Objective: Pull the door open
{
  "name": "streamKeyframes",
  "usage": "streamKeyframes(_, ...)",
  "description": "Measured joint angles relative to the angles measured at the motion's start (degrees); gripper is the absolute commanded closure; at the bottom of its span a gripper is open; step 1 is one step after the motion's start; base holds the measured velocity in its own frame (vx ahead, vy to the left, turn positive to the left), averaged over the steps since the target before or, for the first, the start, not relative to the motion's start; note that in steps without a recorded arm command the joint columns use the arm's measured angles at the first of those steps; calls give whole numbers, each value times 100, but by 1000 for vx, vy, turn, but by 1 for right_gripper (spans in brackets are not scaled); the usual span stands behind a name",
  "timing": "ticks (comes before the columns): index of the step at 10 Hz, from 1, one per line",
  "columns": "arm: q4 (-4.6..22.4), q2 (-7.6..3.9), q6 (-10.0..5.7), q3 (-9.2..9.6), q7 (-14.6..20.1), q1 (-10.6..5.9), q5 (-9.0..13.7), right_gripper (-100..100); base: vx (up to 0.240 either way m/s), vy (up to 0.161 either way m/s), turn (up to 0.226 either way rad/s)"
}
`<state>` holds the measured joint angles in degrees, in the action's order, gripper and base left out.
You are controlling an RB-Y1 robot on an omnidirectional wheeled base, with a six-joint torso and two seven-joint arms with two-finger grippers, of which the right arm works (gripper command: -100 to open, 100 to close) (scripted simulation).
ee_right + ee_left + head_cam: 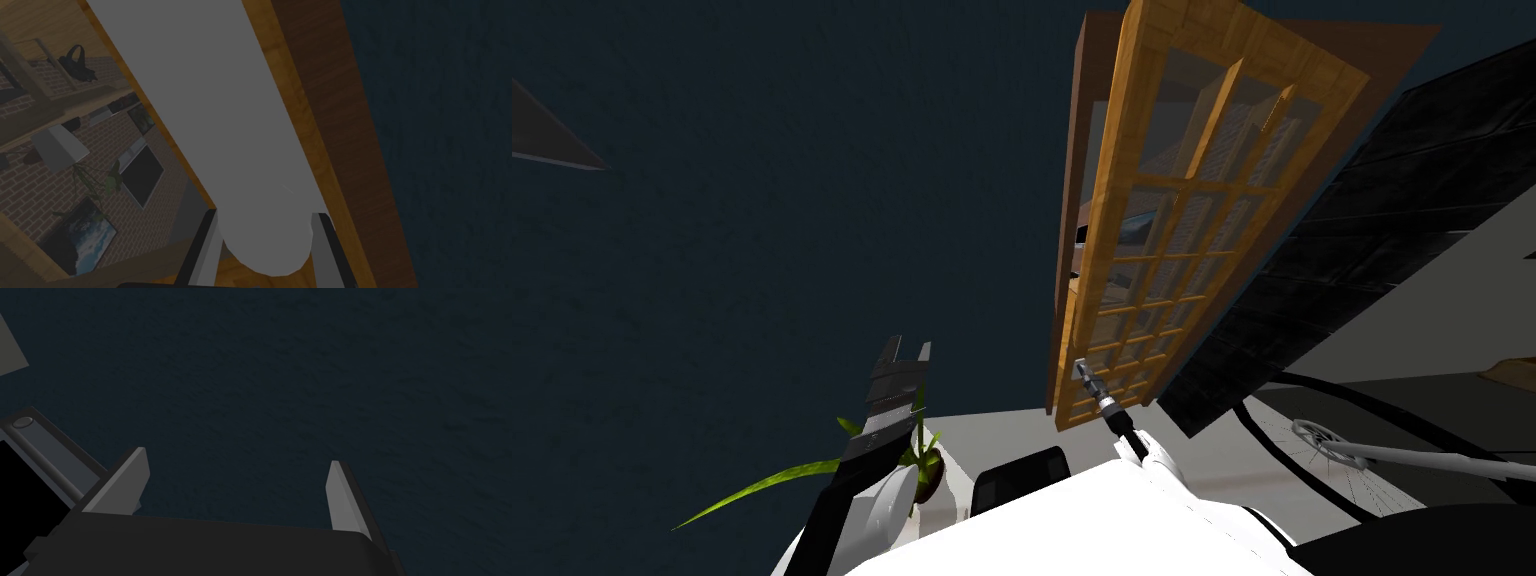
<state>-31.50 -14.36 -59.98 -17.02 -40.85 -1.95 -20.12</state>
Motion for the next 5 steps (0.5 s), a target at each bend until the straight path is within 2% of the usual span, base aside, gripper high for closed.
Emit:
streamKeyframes(1,-106,7,46,30,120,50,20,100,-26,-11,27)
streamKeyframes(4,-148,-8,94,148,569,47,182,100,-36,-16,28)
streamKeyframes(5,-48,-22,58,163,669,-9,218,100,-29,-7,24)
